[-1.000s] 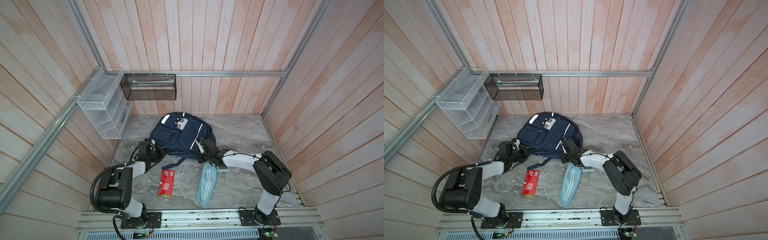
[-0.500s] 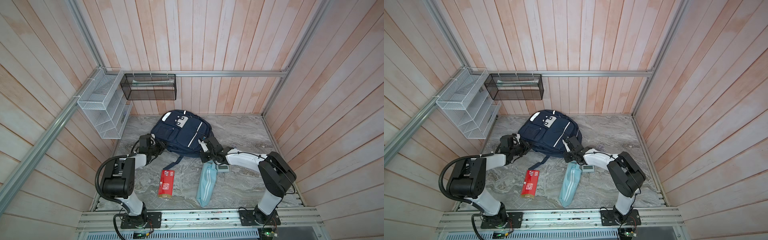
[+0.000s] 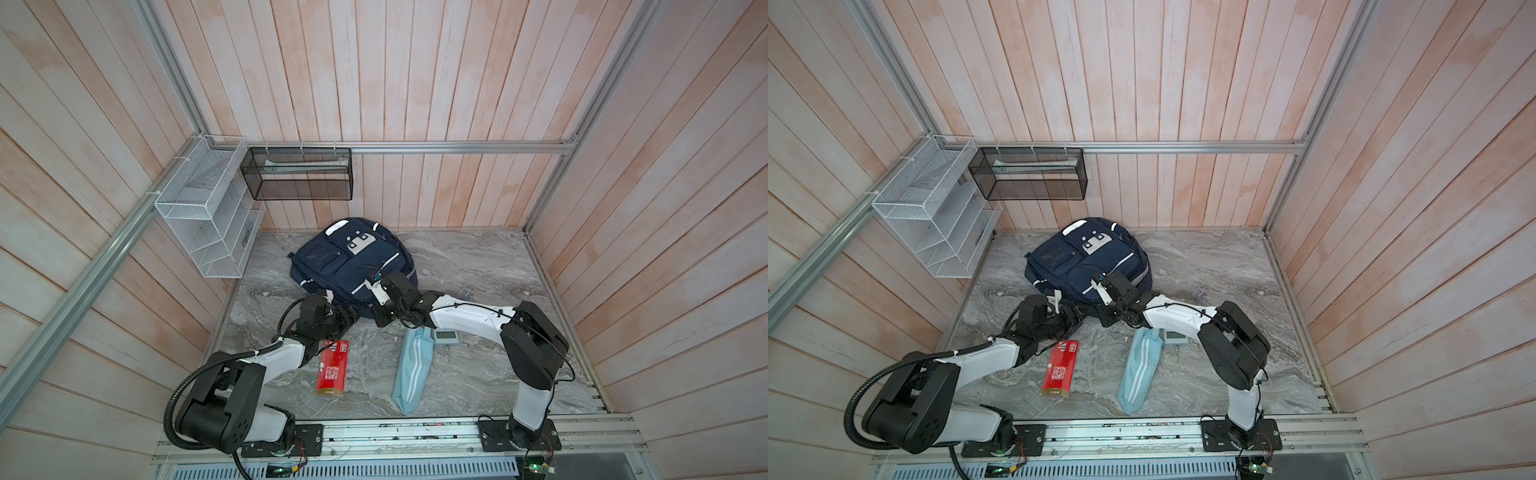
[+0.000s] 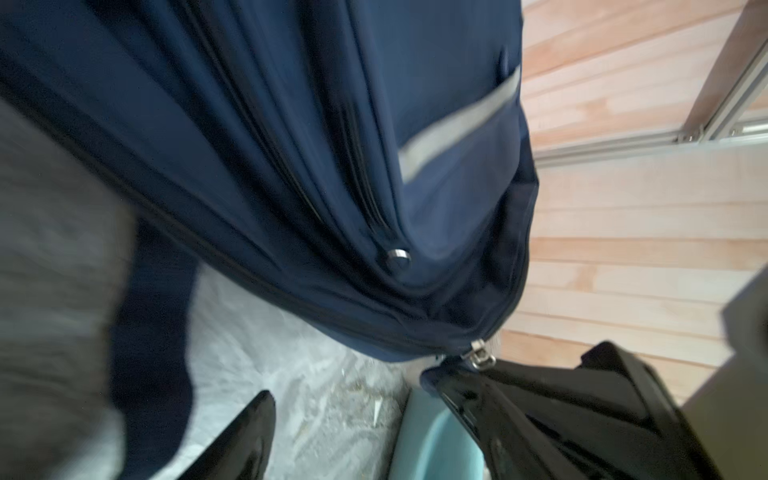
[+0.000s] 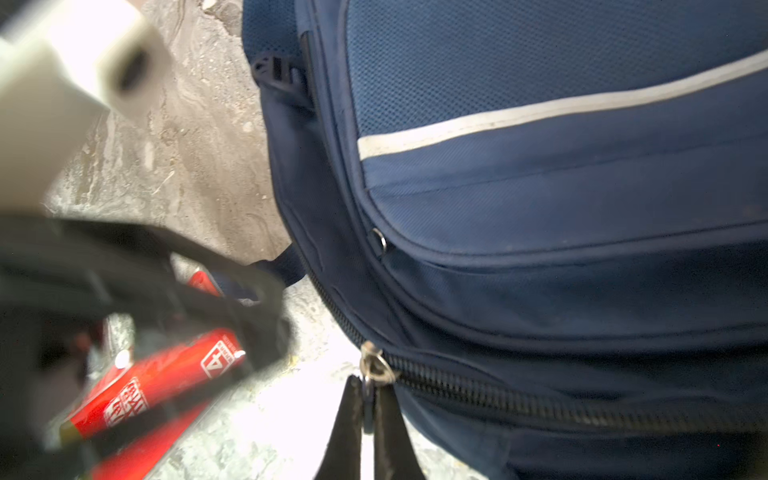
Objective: Pack the student bag
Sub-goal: 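Drag the zipper pull along the backpack opening with the right gripper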
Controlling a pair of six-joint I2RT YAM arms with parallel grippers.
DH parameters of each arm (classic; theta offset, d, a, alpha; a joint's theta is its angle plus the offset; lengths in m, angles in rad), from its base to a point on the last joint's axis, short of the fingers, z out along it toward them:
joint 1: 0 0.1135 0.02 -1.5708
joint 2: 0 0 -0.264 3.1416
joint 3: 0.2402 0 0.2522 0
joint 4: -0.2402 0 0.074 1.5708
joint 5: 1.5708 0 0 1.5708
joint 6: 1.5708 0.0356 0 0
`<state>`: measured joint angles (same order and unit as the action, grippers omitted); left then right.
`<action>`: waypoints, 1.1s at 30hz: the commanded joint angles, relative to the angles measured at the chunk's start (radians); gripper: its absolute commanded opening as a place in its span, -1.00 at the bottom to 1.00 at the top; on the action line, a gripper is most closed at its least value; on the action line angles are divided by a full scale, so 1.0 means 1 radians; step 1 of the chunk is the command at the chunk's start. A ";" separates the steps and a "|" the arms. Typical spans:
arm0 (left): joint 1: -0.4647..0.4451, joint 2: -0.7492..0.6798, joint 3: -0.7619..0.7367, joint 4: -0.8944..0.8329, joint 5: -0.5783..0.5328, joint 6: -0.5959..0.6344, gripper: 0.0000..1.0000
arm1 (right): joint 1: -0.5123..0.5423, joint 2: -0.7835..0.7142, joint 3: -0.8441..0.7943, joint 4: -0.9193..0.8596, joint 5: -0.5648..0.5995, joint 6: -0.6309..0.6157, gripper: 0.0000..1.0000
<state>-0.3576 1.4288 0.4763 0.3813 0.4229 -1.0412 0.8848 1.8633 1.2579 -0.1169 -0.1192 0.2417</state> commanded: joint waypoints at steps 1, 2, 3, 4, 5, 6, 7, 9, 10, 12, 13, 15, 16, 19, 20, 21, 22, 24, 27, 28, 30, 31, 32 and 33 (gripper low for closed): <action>-0.009 0.083 0.049 0.166 -0.003 -0.087 0.56 | 0.019 -0.028 -0.023 0.058 -0.034 0.013 -1.00; -0.009 0.101 0.067 0.170 -0.020 -0.075 0.56 | 0.022 -0.034 -0.037 0.066 -0.041 0.010 -1.00; -0.009 0.119 0.092 0.154 -0.049 -0.056 0.55 | 0.026 -0.042 -0.051 0.073 -0.042 0.009 -1.00; -0.008 0.134 0.110 0.155 -0.069 -0.045 0.52 | 0.029 -0.050 -0.064 0.079 -0.041 0.011 -1.00; -0.010 0.147 0.120 0.154 -0.089 -0.036 0.49 | 0.029 -0.055 -0.075 0.082 -0.042 0.012 -1.00; -0.009 0.164 0.132 0.152 -0.090 -0.034 0.43 | 0.029 -0.062 -0.086 0.085 -0.040 0.016 -1.00; -0.008 0.180 0.138 0.167 -0.081 -0.037 0.34 | 0.029 -0.070 -0.097 0.090 -0.041 0.016 -1.00; -0.013 0.192 0.135 0.191 -0.088 -0.042 0.06 | 0.029 -0.083 -0.113 0.094 -0.036 0.011 -1.00; -0.015 0.202 0.136 0.193 -0.079 -0.038 -0.27 | 0.028 -0.086 -0.118 0.090 -0.026 0.007 -1.00; -0.013 0.204 0.146 0.166 -0.072 -0.018 -0.74 | 0.021 -0.091 -0.120 0.068 0.009 -0.002 -1.00; -0.014 0.199 0.147 0.147 -0.071 -0.011 -0.99 | 0.010 -0.093 -0.124 0.054 0.023 -0.006 -1.00; -0.009 0.177 0.145 0.131 -0.062 -0.005 -1.00 | -0.027 -0.097 -0.137 0.029 0.050 -0.011 -1.00; -0.010 0.162 0.145 0.113 -0.059 0.002 -1.00 | -0.053 -0.100 -0.146 0.015 0.065 -0.018 -1.00; -0.003 0.126 0.150 0.063 -0.031 0.020 -1.00 | -0.127 -0.105 -0.167 -0.021 0.129 -0.040 -1.00; 0.004 0.115 0.147 0.058 -0.015 0.018 -1.00 | -0.159 -0.105 -0.173 -0.031 0.147 -0.046 -1.00; 0.010 0.105 0.141 0.057 -0.001 0.015 -1.00 | -0.186 -0.106 -0.177 -0.040 0.152 -0.050 -1.00; 0.012 0.096 0.138 0.051 0.007 0.015 -1.00 | -0.207 -0.108 -0.181 -0.043 0.159 -0.053 -1.00; 0.017 0.083 0.137 0.033 0.024 0.019 -1.00 | -0.251 -0.114 -0.186 -0.043 0.183 -0.053 -1.00; 0.029 0.057 0.133 0.010 0.044 0.029 -1.00 | -0.323 -0.118 -0.185 -0.028 0.223 -0.049 -1.00; 0.031 0.046 0.134 -0.005 0.048 0.034 -1.00 | -0.345 -0.114 -0.183 -0.019 0.225 -0.050 -1.00; 0.035 0.022 0.130 -0.041 0.068 0.050 -1.00 | -0.401 -0.090 -0.162 0.005 0.210 -0.058 -1.00; 0.041 0.013 0.127 -0.052 0.076 0.054 -1.00 | -0.422 -0.077 -0.147 0.009 0.200 -0.065 -1.00; 0.047 0.004 0.118 -0.057 0.083 0.055 -1.00 | -0.442 -0.061 -0.129 0.009 0.190 -0.072 -1.00; 0.056 -0.004 0.112 -0.061 0.091 0.057 -1.00 | -0.456 -0.049 -0.116 0.011 0.189 -0.077 -1.00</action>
<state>-0.3363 1.4845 0.5957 0.3271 0.4763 -1.0393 0.5148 1.7763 1.1049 -0.0822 -0.0540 0.1772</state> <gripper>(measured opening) 0.055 0.057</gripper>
